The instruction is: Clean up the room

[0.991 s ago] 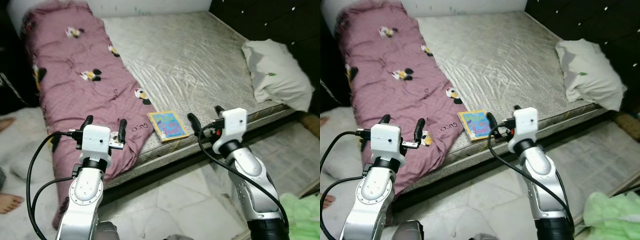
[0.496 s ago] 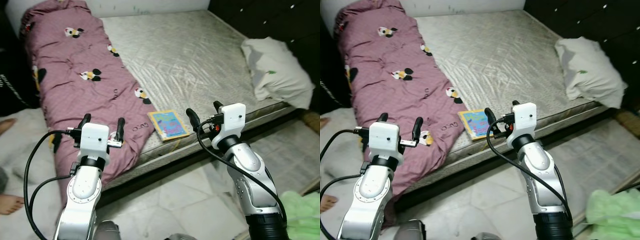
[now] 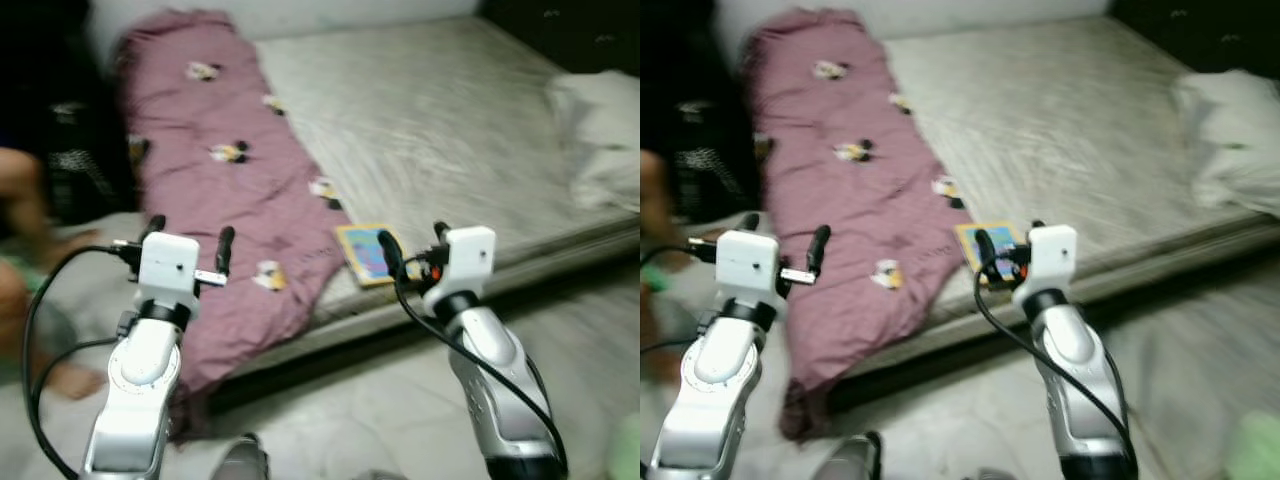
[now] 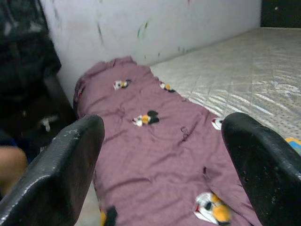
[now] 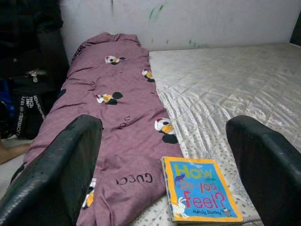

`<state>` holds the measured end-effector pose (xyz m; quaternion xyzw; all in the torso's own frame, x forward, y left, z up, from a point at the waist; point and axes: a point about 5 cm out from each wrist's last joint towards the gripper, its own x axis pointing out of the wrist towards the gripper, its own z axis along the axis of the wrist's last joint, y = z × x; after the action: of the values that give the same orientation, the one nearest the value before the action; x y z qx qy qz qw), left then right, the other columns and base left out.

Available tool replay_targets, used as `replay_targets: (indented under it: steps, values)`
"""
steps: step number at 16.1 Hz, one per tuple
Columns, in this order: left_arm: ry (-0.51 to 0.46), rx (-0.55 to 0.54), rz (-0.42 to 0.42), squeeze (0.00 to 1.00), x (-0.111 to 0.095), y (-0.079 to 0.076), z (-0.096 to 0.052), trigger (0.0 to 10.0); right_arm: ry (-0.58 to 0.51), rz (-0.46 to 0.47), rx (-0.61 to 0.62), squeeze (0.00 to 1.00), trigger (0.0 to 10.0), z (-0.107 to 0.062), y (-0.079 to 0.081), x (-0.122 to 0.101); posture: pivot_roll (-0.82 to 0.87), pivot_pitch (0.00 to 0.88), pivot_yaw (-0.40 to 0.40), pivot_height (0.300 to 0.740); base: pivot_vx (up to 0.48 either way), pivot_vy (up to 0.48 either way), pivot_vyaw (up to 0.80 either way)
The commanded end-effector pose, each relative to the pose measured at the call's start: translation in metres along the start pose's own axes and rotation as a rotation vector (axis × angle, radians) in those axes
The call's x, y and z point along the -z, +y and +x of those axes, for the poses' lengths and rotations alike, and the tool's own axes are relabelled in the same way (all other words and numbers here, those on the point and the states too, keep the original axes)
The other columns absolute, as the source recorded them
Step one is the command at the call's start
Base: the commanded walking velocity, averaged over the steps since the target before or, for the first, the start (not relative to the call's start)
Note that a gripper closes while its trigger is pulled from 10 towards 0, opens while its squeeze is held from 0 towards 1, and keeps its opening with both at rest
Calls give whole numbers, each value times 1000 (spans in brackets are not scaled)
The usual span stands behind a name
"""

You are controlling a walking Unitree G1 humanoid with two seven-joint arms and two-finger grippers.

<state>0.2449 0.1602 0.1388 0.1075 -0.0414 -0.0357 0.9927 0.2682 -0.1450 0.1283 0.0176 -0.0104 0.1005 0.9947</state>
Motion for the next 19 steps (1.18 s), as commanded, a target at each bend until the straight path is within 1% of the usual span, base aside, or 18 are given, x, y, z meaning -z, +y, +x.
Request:
replay_targets:
  steps: [1, 4, 5, 6, 7, 10, 12, 14, 16, 18, 19]
  values:
    - [8, 29, -23, 0, 0, -4, -1, 10000, -7, 3, 39, 0, 10000, -2, -7, 0, 7, 83, -18, 740, 0, 0, 0]
    - [0, 42, -33, 0, 0, -4, 1, 10000, -12, 6, 42, 0, 10000, 0, -7, 0, 8, 74, -23, 740, 0, 0, 0]
    - [-16, 27, -31, 0, -2, 2, 7, 10000, -20, 5, 39, 0, 10000, 3, -7, -2, 15, 68, -31, 740, 0, 0, 0]
    - [-18, 12, -42, 0, -3, 6, 9, 10000, -23, 5, 36, 0, 10000, 5, -6, -3, 17, 64, -34, 740, 274, 0, 0]
    - [-23, 10, -36, 0, -3, 8, 11, 10000, -27, 2, 24, 0, 10000, 8, -4, -4, 18, 60, -38, 740, 274, 0, 0]
    - [-25, 14, -39, 0, -3, 6, 12, 10000, -34, 0, 15, 0, 10000, 11, -3, -6, 16, 59, -41, 740, 277, 0, 0]
    - [-25, 19, -47, 0, -2, 2, 12, 10000, -36, -4, 10, 0, 10000, 10, -3, -6, 13, 56, -41, 740, 277, 0, 0]
    - [-28, 41, -66, 0, -3, -2, 12, 10000, -38, -9, 2, 0, 10000, 10, -2, -6, 11, 53, -41, 740, 287, 0, 800]
    - [-28, 41, -64, 0, -2, -2, 12, 10000, -37, -6, 5, 0, 10000, 11, -3, -5, 9, 47, -41, 740, 298, 0, 800]
    - [-28, 41, -65, 0, -1, -2, 13, 10000, -39, -5, 3, 0, 10000, 11, -2, -5, 9, 47, -41, 740, 306, 0, 247]
    - [-23, 39, -64, 0, 0, -2, 13, 10000, -38, -5, 2, 0, 10000, 12, -2, -5, 10, 41, -45, 740, 0, 0, 0]
